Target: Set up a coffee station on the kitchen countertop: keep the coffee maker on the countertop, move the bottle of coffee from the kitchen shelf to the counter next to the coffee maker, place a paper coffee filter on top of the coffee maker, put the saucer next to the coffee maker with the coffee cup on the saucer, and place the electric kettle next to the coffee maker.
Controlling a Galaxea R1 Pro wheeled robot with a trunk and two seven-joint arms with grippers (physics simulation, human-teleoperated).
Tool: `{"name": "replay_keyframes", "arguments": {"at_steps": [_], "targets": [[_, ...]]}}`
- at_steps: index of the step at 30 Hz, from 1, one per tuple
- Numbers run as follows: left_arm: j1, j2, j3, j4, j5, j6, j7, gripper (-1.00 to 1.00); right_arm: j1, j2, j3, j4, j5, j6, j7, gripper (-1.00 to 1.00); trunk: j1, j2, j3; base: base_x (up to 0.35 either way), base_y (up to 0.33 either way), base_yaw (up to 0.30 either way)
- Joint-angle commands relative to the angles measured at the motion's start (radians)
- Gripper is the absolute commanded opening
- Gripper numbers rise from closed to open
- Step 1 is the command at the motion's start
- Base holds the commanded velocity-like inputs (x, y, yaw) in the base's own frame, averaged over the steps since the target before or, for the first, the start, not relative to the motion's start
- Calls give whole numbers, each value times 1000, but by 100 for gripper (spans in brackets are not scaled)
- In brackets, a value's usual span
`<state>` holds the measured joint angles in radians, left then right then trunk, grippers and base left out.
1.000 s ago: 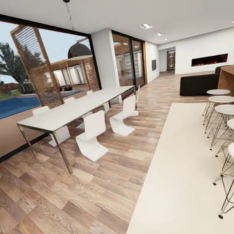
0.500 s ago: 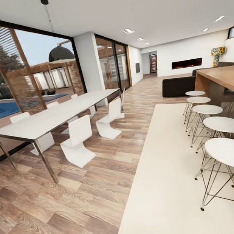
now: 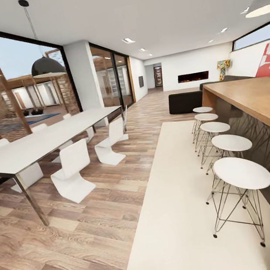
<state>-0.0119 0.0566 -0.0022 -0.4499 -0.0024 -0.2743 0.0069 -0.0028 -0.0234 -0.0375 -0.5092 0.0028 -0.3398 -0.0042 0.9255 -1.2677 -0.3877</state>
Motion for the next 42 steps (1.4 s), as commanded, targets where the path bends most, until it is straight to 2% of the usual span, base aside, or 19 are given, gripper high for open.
{"name": "replay_keyframes", "arguments": {"at_steps": [1, 42], "targets": [[0, 0, 0, 0, 0, -3, 1, 100, 0, 0, -1, 0, 0, -2, 0, 100, -4, 7, 2, 0, 0, -267], [0, 0, -1, 0, -1, -2, 4, 100, 0, 0, -1, 0, 0, -2, 0, 100, -161, 294, 131, 0, 0, -267]]}}
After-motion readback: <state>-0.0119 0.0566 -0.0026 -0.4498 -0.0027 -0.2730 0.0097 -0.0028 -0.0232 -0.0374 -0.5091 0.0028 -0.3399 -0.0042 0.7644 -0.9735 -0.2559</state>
